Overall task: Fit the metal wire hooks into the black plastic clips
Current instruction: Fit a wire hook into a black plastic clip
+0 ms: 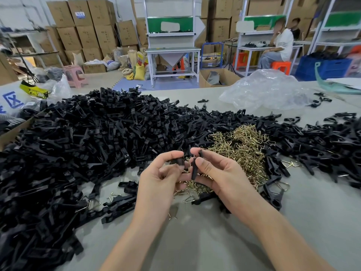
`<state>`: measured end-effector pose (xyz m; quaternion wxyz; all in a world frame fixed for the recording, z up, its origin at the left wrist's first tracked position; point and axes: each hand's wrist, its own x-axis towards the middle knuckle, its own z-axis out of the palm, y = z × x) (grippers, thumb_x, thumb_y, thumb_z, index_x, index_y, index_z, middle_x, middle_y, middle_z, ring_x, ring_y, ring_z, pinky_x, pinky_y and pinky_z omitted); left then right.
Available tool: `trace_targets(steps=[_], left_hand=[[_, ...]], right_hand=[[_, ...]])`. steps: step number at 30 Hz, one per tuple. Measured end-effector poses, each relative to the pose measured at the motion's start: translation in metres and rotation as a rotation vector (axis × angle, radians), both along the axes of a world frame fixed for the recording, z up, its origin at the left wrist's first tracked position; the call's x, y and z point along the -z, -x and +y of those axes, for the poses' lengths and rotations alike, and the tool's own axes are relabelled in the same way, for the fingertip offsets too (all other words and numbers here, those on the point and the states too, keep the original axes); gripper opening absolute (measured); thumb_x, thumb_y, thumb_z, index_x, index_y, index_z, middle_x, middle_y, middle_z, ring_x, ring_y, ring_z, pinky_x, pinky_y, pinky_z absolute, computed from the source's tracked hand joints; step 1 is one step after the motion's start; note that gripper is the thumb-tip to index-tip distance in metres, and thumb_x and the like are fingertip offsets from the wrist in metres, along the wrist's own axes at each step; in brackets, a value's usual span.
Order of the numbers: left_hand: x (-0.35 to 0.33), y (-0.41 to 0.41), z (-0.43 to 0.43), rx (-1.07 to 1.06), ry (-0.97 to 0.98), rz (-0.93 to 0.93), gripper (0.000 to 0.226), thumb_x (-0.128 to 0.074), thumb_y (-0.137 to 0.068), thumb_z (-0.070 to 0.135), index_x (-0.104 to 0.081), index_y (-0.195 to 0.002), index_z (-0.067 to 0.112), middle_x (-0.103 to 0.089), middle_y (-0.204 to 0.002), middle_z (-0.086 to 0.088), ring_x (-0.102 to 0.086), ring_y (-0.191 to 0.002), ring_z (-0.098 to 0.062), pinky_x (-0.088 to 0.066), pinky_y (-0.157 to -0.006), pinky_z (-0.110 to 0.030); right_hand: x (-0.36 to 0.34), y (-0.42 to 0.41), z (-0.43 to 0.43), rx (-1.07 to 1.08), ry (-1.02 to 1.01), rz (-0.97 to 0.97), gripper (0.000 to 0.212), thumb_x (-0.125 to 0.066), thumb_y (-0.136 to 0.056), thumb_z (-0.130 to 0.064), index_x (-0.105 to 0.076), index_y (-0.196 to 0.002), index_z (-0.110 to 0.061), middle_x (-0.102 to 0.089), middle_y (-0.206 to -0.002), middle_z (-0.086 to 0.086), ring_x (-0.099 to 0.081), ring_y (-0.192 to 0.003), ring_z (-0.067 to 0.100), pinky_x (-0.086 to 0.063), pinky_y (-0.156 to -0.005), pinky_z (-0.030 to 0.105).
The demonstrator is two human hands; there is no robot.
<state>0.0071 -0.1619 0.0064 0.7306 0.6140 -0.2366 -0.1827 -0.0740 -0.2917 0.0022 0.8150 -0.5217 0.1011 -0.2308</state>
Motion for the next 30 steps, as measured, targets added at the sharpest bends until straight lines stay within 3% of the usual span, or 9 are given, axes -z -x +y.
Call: trace_targets(steps=[3, 8, 12, 14, 16, 20, 25, 30], left_hand=[[-0.0007, 0.0009, 0.0008, 0.004, -0.001, -0.03, 0.032, -0.048, -0.101, 0.001, -0.071, -0.102, 0.023, -0.076, -0.089, -0.002, -0.072, -0.076, -0.014, -0.06, -0.065, -0.027], [-0.0045, 0.0007, 0.0001, 0.04, 0.08, 0.136, 0.036, -0.043, -0.102, 0.008, -0.076, -0.09, 0.018, -0.07, -0.083, -0.009, -0.066, -0.069, -0.018, -0.056, -0.058, -0.03], [-0.001, 0.0042, 0.0017, 0.047, -0.016, -0.09, 0.028, -0.053, -0.102, 0.011, -0.062, -0.118, 0.032, -0.074, -0.095, 0.0, -0.066, -0.073, -0.008, -0.055, -0.068, -0.019], [0.001, 0.0041, 0.0022, 0.059, -0.031, -0.151, 0.039, -0.054, -0.102, 0.013, -0.049, -0.131, 0.037, -0.076, -0.103, 0.009, -0.07, -0.089, -0.003, -0.054, -0.08, -0.019], [-0.0011, 0.0049, 0.0021, 0.049, -0.053, -0.19, 0.035, -0.056, -0.101, 0.014, -0.052, -0.13, 0.034, -0.075, -0.108, 0.014, -0.069, -0.102, -0.002, -0.053, -0.09, -0.021], [-0.0049, 0.0072, 0.0035, 0.047, -0.064, -0.243, 0.027, -0.06, -0.099, 0.012, -0.067, -0.115, 0.032, -0.075, -0.104, 0.017, -0.069, -0.1, 0.0, -0.05, -0.085, -0.011], [-0.0036, 0.0071, 0.0023, 0.001, -0.059, -0.26, 0.026, -0.061, -0.098, 0.012, -0.069, -0.109, 0.035, -0.075, -0.097, 0.02, -0.069, -0.091, 0.005, -0.048, -0.077, -0.007], [0.002, 0.0042, 0.0013, -0.043, -0.098, -0.214, 0.04, -0.063, -0.098, 0.023, -0.055, -0.126, 0.049, -0.071, -0.096, 0.015, -0.069, -0.088, -0.011, -0.055, -0.081, -0.021]], right_hand=[[0.001, -0.001, -0.0004, 0.011, 0.003, 0.006, 0.033, -0.072, -0.08, -0.019, -0.076, -0.112, -0.01, -0.076, -0.104, 0.011, -0.073, -0.1, 0.026, -0.06, -0.086, 0.036], [0.0013, 0.0, -0.0016, 0.041, 0.03, 0.013, 0.033, -0.073, -0.079, -0.022, -0.077, -0.111, -0.015, -0.076, -0.106, 0.009, -0.072, -0.096, 0.019, -0.06, -0.082, 0.029], [0.0018, 0.0, -0.0009, 0.035, 0.062, 0.006, 0.033, -0.073, -0.081, -0.021, -0.076, -0.113, -0.014, -0.076, -0.111, 0.01, -0.073, -0.103, 0.022, -0.06, -0.083, 0.029], [0.0014, 0.001, -0.0016, 0.036, 0.09, 0.003, 0.035, -0.072, -0.083, -0.023, -0.073, -0.117, -0.015, -0.076, -0.113, 0.008, -0.072, -0.109, 0.02, -0.059, -0.083, 0.028], [0.0014, 0.0017, -0.0023, 0.043, 0.123, 0.007, 0.033, -0.071, -0.084, -0.024, -0.074, -0.116, -0.018, -0.076, -0.115, 0.005, -0.07, -0.112, 0.019, -0.059, -0.083, 0.027], [0.0014, 0.0011, -0.0016, 0.057, 0.137, 0.013, 0.027, -0.073, -0.08, -0.025, -0.08, -0.106, -0.024, -0.076, -0.116, 0.002, -0.071, -0.109, 0.019, -0.059, -0.082, 0.027], [0.0014, 0.0009, -0.0011, 0.054, 0.134, 0.019, 0.026, -0.073, -0.078, -0.025, -0.081, -0.103, -0.025, -0.076, -0.113, 0.001, -0.073, -0.103, 0.016, -0.06, -0.08, 0.027], [0.0007, 0.0011, -0.0002, 0.045, 0.139, 0.016, 0.026, -0.074, -0.078, -0.026, -0.081, -0.103, -0.029, -0.077, -0.106, -0.003, -0.073, -0.098, 0.012, -0.06, -0.081, 0.028]])
